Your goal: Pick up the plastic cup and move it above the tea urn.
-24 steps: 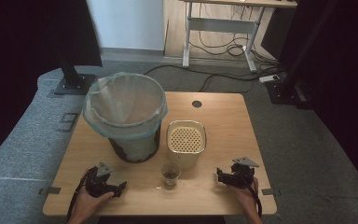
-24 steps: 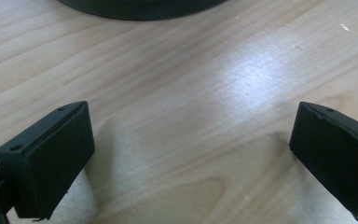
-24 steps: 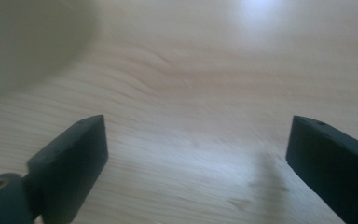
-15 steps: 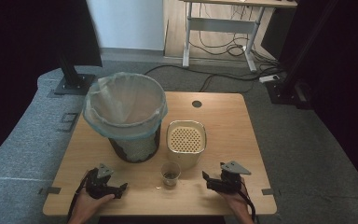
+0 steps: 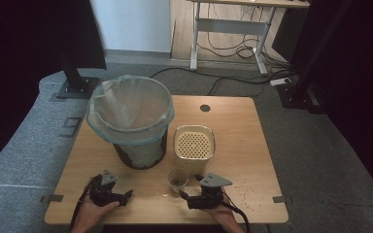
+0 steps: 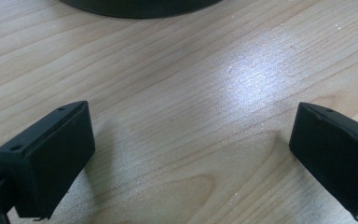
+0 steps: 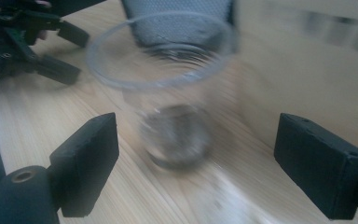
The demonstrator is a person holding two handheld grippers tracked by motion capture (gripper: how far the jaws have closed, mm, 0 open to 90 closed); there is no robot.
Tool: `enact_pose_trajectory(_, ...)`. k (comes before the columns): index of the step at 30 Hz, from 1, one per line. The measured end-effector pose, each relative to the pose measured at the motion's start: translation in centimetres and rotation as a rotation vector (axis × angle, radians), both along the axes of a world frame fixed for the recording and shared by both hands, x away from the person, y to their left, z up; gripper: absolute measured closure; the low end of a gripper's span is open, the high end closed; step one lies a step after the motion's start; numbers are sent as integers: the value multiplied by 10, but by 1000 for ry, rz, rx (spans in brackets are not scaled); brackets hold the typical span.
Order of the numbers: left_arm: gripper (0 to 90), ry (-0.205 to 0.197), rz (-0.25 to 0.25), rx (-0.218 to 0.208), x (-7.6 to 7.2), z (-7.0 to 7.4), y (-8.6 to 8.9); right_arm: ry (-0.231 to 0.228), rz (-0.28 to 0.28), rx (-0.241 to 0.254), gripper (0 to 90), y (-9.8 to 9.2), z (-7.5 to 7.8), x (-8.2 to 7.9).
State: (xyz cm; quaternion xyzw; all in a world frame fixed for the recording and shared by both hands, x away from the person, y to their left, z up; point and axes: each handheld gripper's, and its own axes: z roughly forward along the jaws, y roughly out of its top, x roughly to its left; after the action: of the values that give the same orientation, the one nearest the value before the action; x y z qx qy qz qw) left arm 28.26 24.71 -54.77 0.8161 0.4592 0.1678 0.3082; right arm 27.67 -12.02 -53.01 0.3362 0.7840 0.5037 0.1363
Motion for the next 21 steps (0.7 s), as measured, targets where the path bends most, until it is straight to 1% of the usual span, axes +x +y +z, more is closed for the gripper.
enact_pose_trajectory(3,0,-1,0,1,1,0,0,-13,35,-15,135,18,-3,5)
enact_pose_trajectory(4,0,-1,-1,1,1,0,0,-34,40,-37,136,27,-5,8)
enact_pose_trajectory(5,0,-1,-1,1,1,0,0,-48,38,-42,142,32,-5,10)
enact_pose_trajectory(6,0,-1,-1,1,1,0,0,-50,36,-36,152,36,-5,12)
enact_pose_trajectory(7,0,-1,-1,1,1,0,0,-51,36,-15,179,43,-5,18)
enact_pose_trajectory(8,0,-1,-1,1,1,0,0,-51,36,-15,179,43,-5,18)
enact_pose_trajectory(9,0,-1,-1,1,1,0,0,-68,30,-22,238,51,-5,22)
enact_pose_trajectory(10,0,-1,-1,1,1,0,0,-68,30,-22,238,51,-5,22)
enact_pose_trajectory(12,0,-1,-1,1,1,0,0,-93,27,-34,290,56,-4,23)
enact_pose_trajectory(13,0,-1,0,1,1,0,0,-102,33,-52,313,56,-1,21)
enact_pose_trajectory(15,0,-1,-1,1,1,0,0,-104,33,-49,319,55,0,20)
enact_pose_trajectory(17,0,-1,-1,1,1,0,0,-113,31,-22,329,50,7,19)
enact_pose_trajectory(18,0,-1,-1,1,1,0,0,-118,30,12,336,41,18,16)
enact_pose_trajectory(19,0,-1,-1,1,1,0,0,-118,30,12,336,41,18,16)
enact_pose_trajectory(20,0,-1,0,1,1,0,0,-120,32,21,337,38,22,15)
enact_pose_trajectory(21,0,-1,-1,1,1,0,0,-126,34,40,340,31,30,11)
